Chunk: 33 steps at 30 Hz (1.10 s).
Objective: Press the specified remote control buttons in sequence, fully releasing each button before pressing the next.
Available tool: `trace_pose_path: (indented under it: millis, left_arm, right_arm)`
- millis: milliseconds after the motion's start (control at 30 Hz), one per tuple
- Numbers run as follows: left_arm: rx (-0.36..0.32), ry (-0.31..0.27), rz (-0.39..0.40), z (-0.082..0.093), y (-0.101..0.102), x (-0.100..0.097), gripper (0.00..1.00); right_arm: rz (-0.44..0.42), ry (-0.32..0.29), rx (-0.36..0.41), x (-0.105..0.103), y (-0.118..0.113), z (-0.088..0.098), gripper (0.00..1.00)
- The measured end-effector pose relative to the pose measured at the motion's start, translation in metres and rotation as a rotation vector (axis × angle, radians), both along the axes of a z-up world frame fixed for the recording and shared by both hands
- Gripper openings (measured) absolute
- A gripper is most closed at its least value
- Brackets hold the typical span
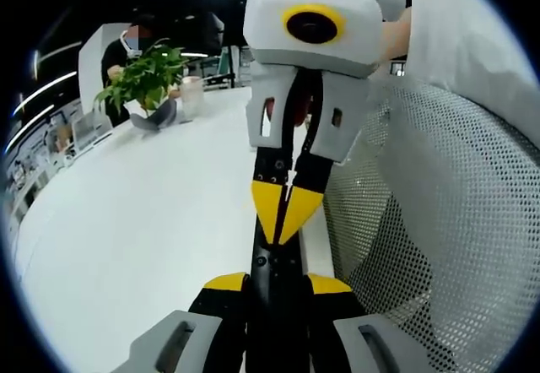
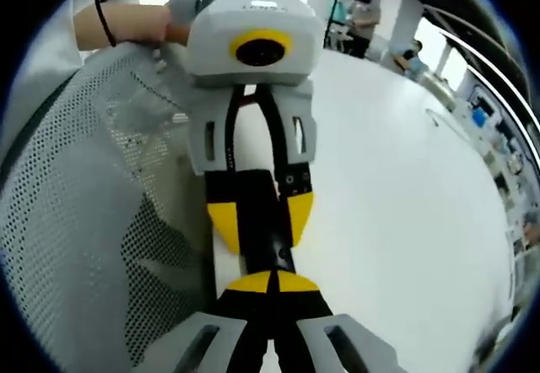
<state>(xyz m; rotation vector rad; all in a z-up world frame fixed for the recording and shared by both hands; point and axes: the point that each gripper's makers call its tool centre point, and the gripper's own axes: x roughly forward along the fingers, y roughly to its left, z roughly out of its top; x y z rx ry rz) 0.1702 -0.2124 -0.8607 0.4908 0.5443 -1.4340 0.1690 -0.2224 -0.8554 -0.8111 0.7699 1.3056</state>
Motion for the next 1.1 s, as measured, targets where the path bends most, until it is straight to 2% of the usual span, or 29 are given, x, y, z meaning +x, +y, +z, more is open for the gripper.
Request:
trace_pose_path:
  millis: [333, 433, 600, 667, 700, 733, 833, 900, 967, 1100]
  left_arm:
    - [-0.004, -0.001, -0.023, 0.000, -0.004, -0.002, 0.25]
    - [-0.009, -0.002, -0.029, 0.001, -0.006, -0.004, 0.25]
    - [-0.017, 0.001, -0.033, 0.001, -0.006, -0.004, 0.25]
    - [-0.020, 0.003, -0.030, 0.001, -0.006, -0.004, 0.25]
    - [-0.021, 0.004, -0.029, 0.001, -0.006, -0.004, 0.25]
    - [-0.023, 0.004, -0.030, 0.000, -0.006, -0.004, 0.25]
    - [-0.027, 0.006, -0.030, 0.000, -0.007, -0.004, 0.25]
    - [-0.029, 0.006, -0.030, 0.000, -0.007, -0.004, 0.25]
    - [-0.029, 0.006, -0.028, 0.000, -0.007, -0.003, 0.25]
    - [-0.029, 0.007, -0.030, 0.000, -0.007, -0.003, 0.25]
  right_arm:
    - [-0.014, 0.009, -0.005, -0.002, -0.005, 0.001, 0.00]
    - [-0.011, 0.040, 0.000, -0.007, -0.006, 0.002, 0.00]
    - [0.046, 0.043, 0.029, -0.016, 0.007, 0.005, 0.00]
    - [0.085, 0.051, 0.014, -0.022, 0.009, 0.000, 0.00]
    - [0.102, 0.044, -0.006, -0.023, 0.008, -0.003, 0.00]
    - [0.122, 0.026, 0.016, -0.023, 0.012, 0.000, 0.00]
    - [0.105, 0.033, 0.000, -0.022, 0.009, 0.000, 0.00]
    - [0.105, 0.016, -0.003, -0.021, 0.009, 0.001, 0.00]
    - [0.110, -0.009, -0.016, -0.019, 0.008, 0.001, 0.00]
    - [0.152, -0.016, -0.025, -0.020, 0.008, 0.000, 0.00]
